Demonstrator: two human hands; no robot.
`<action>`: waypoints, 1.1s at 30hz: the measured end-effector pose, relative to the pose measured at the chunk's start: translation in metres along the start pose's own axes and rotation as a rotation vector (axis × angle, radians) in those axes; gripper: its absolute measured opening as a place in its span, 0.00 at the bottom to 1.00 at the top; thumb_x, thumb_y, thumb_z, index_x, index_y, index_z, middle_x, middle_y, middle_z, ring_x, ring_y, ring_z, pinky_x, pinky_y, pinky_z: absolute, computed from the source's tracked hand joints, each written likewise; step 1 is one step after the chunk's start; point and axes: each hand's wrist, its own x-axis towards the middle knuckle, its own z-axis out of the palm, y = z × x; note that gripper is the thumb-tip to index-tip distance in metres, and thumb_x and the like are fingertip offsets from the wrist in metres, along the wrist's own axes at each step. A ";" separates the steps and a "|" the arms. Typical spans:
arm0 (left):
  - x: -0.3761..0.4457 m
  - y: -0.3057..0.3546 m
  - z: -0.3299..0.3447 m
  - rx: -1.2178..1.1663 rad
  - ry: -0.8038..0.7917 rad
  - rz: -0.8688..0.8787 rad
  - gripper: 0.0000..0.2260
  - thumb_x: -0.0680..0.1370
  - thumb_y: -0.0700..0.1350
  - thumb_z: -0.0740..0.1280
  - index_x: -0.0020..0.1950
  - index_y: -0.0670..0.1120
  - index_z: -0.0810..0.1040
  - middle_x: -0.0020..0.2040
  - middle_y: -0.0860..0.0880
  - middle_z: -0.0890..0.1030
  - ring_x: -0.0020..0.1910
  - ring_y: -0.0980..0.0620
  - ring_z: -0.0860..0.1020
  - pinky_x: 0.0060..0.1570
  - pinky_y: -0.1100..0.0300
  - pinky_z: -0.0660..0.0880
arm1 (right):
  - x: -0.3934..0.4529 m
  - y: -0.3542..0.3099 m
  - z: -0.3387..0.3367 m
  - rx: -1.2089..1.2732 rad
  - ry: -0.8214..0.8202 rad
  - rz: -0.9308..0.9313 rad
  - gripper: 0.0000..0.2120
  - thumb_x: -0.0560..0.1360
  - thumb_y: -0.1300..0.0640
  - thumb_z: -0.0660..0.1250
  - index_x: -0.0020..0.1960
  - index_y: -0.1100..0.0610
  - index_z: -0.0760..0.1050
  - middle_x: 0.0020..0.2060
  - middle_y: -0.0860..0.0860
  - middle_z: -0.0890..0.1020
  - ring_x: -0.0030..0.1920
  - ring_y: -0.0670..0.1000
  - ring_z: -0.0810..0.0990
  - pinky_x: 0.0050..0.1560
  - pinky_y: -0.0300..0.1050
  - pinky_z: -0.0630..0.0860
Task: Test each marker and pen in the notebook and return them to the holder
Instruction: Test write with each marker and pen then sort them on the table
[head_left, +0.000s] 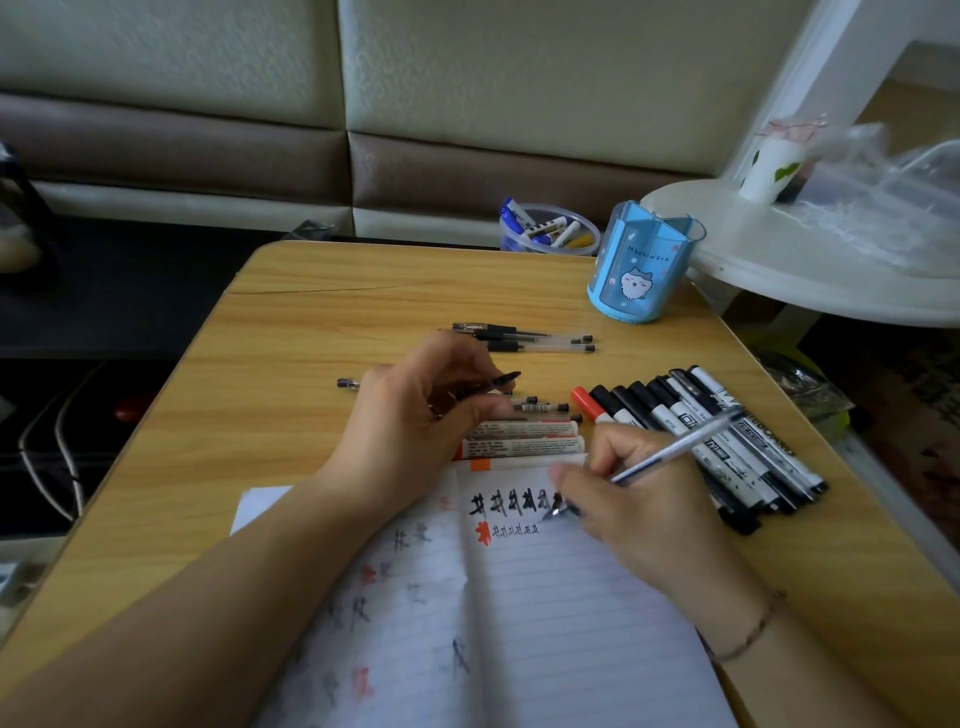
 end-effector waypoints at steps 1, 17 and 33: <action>0.000 -0.001 0.000 0.034 -0.012 0.028 0.10 0.71 0.43 0.75 0.49 0.50 0.77 0.45 0.53 0.85 0.45 0.60 0.84 0.46 0.65 0.80 | 0.000 -0.001 -0.001 0.095 0.023 0.000 0.16 0.70 0.52 0.74 0.29 0.55 0.71 0.20 0.49 0.71 0.20 0.43 0.68 0.25 0.40 0.68; 0.000 -0.002 -0.002 0.158 -0.120 0.125 0.09 0.71 0.42 0.76 0.49 0.44 0.82 0.43 0.57 0.81 0.41 0.60 0.79 0.40 0.68 0.76 | 0.001 -0.011 -0.008 0.435 0.069 -0.044 0.08 0.70 0.61 0.63 0.37 0.53 0.80 0.31 0.59 0.81 0.25 0.54 0.75 0.22 0.39 0.63; -0.002 0.005 0.001 -0.001 -0.216 0.088 0.09 0.70 0.41 0.76 0.49 0.47 0.83 0.42 0.54 0.85 0.39 0.59 0.83 0.39 0.65 0.78 | -0.001 -0.013 -0.005 0.447 -0.022 0.019 0.06 0.68 0.54 0.71 0.43 0.54 0.85 0.38 0.58 0.86 0.26 0.50 0.78 0.24 0.39 0.66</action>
